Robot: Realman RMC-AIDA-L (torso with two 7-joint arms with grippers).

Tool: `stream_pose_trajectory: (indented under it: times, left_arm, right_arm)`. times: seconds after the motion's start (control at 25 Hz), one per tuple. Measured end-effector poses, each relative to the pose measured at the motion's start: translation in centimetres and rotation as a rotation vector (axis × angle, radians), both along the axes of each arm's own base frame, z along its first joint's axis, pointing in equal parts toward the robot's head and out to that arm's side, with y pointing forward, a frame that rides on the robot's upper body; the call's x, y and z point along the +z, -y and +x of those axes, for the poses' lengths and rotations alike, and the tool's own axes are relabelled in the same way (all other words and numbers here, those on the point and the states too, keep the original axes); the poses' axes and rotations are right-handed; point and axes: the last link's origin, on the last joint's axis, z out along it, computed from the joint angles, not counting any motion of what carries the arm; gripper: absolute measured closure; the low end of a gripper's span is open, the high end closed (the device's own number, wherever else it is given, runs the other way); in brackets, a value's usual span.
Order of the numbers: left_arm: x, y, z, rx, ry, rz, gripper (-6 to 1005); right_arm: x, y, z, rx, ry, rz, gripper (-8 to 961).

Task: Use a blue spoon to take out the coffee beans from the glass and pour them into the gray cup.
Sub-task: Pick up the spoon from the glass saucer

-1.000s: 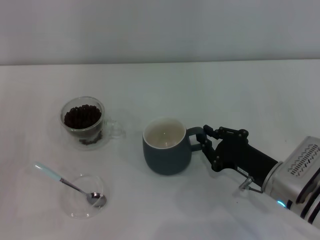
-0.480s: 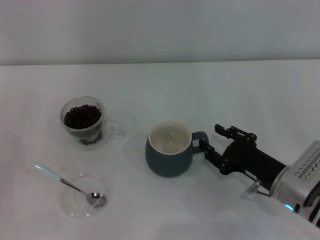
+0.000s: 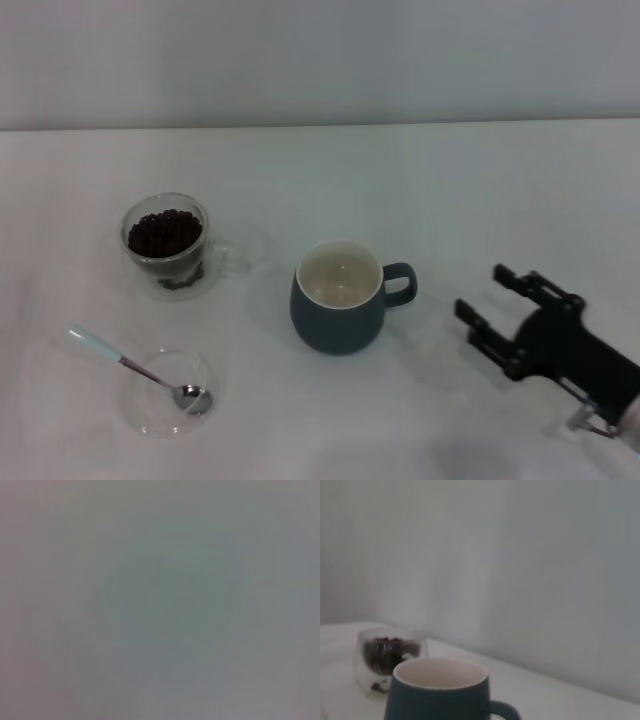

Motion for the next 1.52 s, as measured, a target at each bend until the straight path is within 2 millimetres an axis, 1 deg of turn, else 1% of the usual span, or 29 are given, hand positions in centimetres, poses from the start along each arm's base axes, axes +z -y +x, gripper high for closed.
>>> stream_pose_trajectory:
  times: [0.08, 0.28, 0.4, 0.52, 0.64, 0.72, 0.76, 0.8, 0.88, 1.08, 1.28, 1.32, 1.52]
  left_arm:
    - [0.0, 0.0, 0.0, -0.001, 0.001, 0.001, 185]
    - [-0.1, 0.2, 0.2, -0.017, 0.005, 0.004, 185]
    - [-0.4, 0.5, 0.4, -0.035, 0.007, -0.012, 185]
    - [-1.0, 0.9, 0.9, -0.077, 0.026, -0.045, 185]
    - [-1.3, 1.4, 1.4, -0.130, 0.076, -0.066, 184]
    - [-1.4, 1.9, 1.6, -0.167, 0.144, -0.075, 184]
    - [-1.4, 1.9, 1.6, -0.167, 0.144, -0.075, 184]
    - [-1.5, 2.3, 1.7, -0.202, 0.238, -0.086, 184]
    - [-1.6, 2.5, 1.8, -0.221, 0.300, -0.091, 184]
    - [-1.8, 2.8, 2.1, -0.288, 0.532, -0.125, 184]
    - [-2.2, 3.0, 2.2, -0.327, 0.782, -0.159, 185]
    - [-2.4, 3.2, 2.2, -0.333, 0.853, -0.171, 185]
    - [-3.7, 3.7, 2.2, -0.323, 1.083, -0.230, 185]
  right_arm:
    - [1.3, 1.1, 0.6, 0.006, -0.038, 0.033, 288]
    - [5.0, 3.3, 1.7, 0.020, -0.132, 0.157, 288]
    - [6.3, 3.8, 2.2, 0.007, -0.149, 0.231, 288]
    - [7.1, 3.8, 2.6, -0.017, -0.154, 0.287, 288]
    - [7.2, 3.8, 2.5, -0.017, -0.156, 0.292, 288]
    - [7.2, 3.7, 2.4, -0.012, -0.156, 0.296, 288]
    - [7.3, 3.5, 2.4, -0.009, -0.155, 0.301, 288]
    - [7.3, 3.4, 2.4, -0.008, -0.154, 0.305, 288]
    - [7.5, 3.2, 2.4, -0.008, -0.152, 0.316, 288]
    - [8.2, 2.8, 2.2, 0.007, -0.160, 0.349, 288]
    - [9.2, 2.9, 2.0, 0.033, -0.182, 0.400, 288]
    - [9.2, 2.9, 2.0, 0.033, -0.182, 0.400, 288]
    - [9.6, 2.9, 1.8, 0.051, -0.182, 0.422, 288]
